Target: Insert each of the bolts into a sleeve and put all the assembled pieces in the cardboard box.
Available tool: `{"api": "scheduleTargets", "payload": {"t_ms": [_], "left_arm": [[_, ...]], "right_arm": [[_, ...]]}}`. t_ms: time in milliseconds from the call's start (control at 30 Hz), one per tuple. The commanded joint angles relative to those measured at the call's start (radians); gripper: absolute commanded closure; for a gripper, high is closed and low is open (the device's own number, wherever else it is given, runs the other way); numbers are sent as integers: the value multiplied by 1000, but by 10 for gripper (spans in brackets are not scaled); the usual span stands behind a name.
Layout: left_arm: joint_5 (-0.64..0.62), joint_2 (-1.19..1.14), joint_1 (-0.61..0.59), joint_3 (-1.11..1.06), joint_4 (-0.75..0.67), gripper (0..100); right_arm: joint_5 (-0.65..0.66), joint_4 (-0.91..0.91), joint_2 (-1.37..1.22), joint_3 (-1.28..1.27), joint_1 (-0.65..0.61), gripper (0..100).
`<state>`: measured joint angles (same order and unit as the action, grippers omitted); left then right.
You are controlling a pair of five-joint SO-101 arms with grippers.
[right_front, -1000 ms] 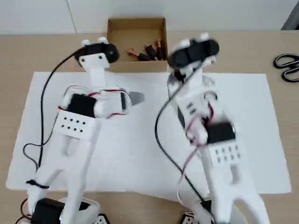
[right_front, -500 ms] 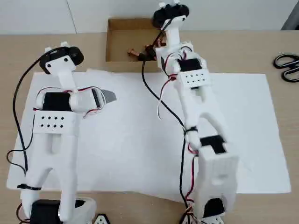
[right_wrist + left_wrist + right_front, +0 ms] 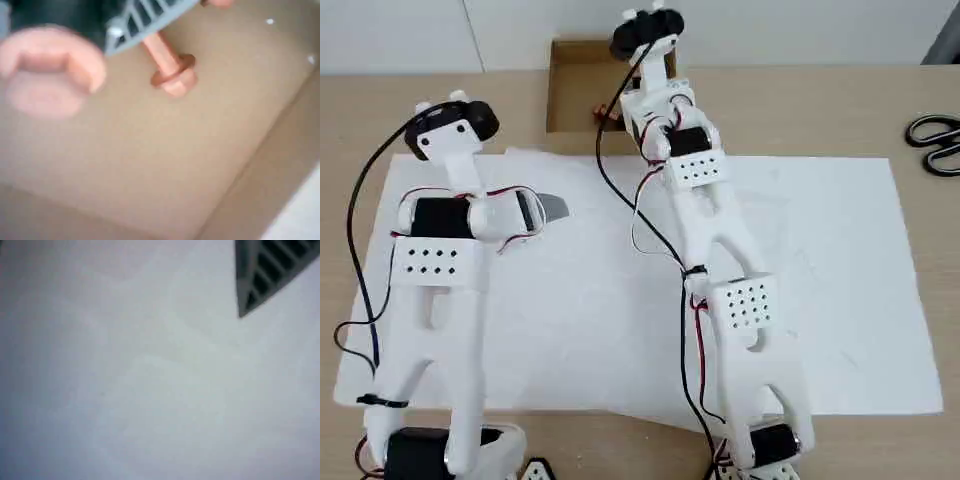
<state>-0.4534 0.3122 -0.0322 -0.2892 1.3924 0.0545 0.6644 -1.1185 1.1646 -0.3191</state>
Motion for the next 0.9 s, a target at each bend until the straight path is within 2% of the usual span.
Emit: {"api": "scheduleTargets", "payload": {"t_ms": [0, 200, 433, 867], "left_arm": [[8, 17, 2, 44, 18, 690], [8, 17, 3, 44, 34, 690], [8, 17, 72, 42, 32, 690], [9, 17, 89, 42, 32, 690]], "right_arm": [[11, -36, -42, 166, -4, 993], [11, -36, -179, 318, -4, 972], [11, -30, -228, 368, -5, 794], [11, -33, -223, 396, -5, 787]]}}
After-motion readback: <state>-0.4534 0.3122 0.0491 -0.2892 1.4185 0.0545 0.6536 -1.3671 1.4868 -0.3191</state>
